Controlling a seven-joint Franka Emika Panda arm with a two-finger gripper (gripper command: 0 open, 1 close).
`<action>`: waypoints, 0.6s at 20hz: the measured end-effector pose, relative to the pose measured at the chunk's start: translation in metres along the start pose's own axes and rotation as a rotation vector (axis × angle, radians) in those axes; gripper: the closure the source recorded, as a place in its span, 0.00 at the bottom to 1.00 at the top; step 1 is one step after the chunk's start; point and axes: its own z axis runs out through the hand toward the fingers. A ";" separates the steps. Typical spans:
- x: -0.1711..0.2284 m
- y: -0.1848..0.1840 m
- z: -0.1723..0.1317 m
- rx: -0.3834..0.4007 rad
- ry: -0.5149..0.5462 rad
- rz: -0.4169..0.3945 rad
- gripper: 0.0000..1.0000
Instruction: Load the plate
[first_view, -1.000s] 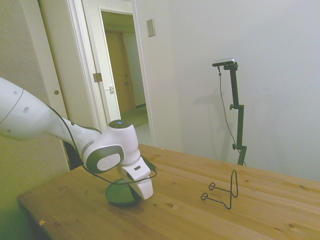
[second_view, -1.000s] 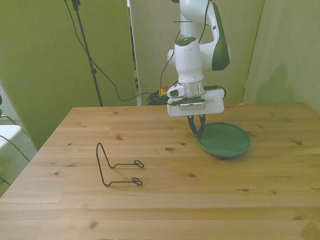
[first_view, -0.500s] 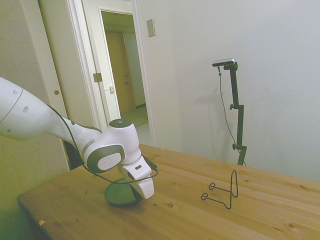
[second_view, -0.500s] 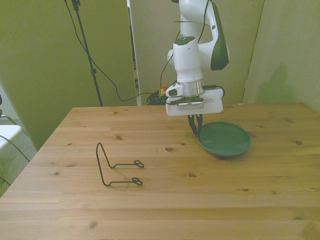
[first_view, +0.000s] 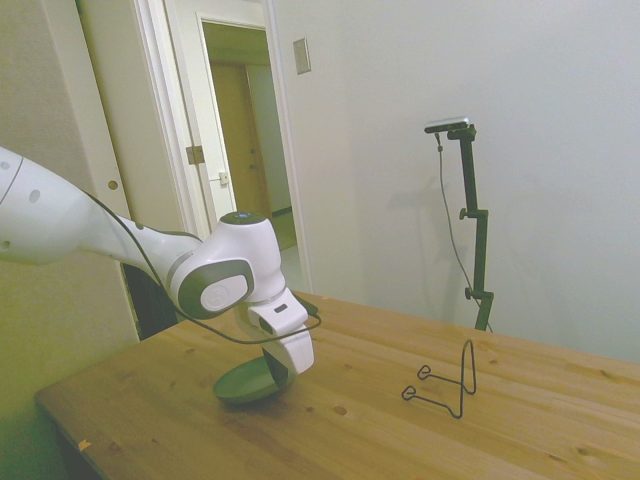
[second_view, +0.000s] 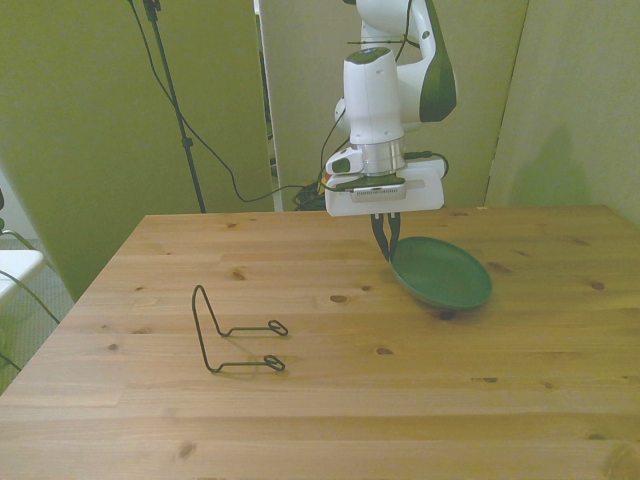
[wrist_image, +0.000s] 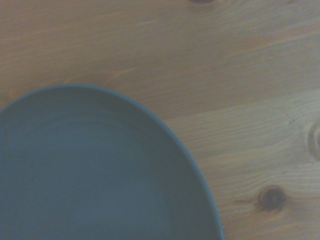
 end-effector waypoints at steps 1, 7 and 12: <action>0.001 -0.004 -0.009 -0.003 0.010 -0.003 1.00; 0.004 -0.029 -0.052 -0.009 0.036 -0.028 1.00; 0.012 -0.045 -0.098 -0.069 0.108 -0.075 1.00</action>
